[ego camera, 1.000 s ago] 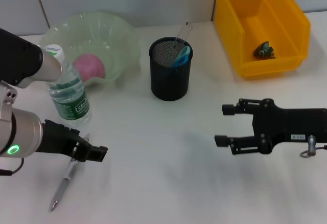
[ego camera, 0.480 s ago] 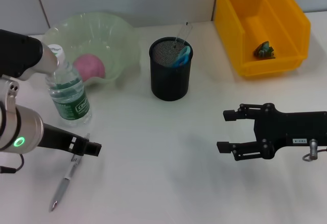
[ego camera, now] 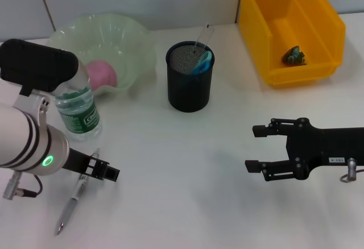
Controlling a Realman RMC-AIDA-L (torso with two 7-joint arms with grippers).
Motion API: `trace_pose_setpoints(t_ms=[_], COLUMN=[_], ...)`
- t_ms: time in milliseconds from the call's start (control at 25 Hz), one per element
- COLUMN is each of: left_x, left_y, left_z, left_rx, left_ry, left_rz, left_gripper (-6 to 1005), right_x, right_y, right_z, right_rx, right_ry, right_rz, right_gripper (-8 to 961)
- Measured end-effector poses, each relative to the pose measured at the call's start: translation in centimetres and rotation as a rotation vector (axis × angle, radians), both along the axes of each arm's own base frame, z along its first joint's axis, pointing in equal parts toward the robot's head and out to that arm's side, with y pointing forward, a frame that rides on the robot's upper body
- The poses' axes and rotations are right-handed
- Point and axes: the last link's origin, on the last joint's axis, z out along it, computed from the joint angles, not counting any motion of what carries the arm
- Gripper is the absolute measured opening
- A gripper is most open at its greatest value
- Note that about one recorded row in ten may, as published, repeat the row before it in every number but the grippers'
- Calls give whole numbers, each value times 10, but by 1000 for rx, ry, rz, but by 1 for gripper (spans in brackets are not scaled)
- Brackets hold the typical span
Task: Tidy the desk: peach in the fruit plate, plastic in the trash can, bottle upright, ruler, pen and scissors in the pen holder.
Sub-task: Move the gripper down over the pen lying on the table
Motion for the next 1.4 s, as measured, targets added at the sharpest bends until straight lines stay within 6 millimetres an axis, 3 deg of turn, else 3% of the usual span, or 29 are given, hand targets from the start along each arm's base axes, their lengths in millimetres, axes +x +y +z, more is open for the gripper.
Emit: trace_pose_setpoints(t_ms=[1400], left_x=[-4], left_y=[18], left_z=[-6], left_rx=[1], left_ry=[15], left_rz=[28], left_gripper=[761], right_x=[6], right_y=[-6], right_z=[-2], right_rx=[-6], right_ry=[5], right_rz=[-20], right_gripper=[816])
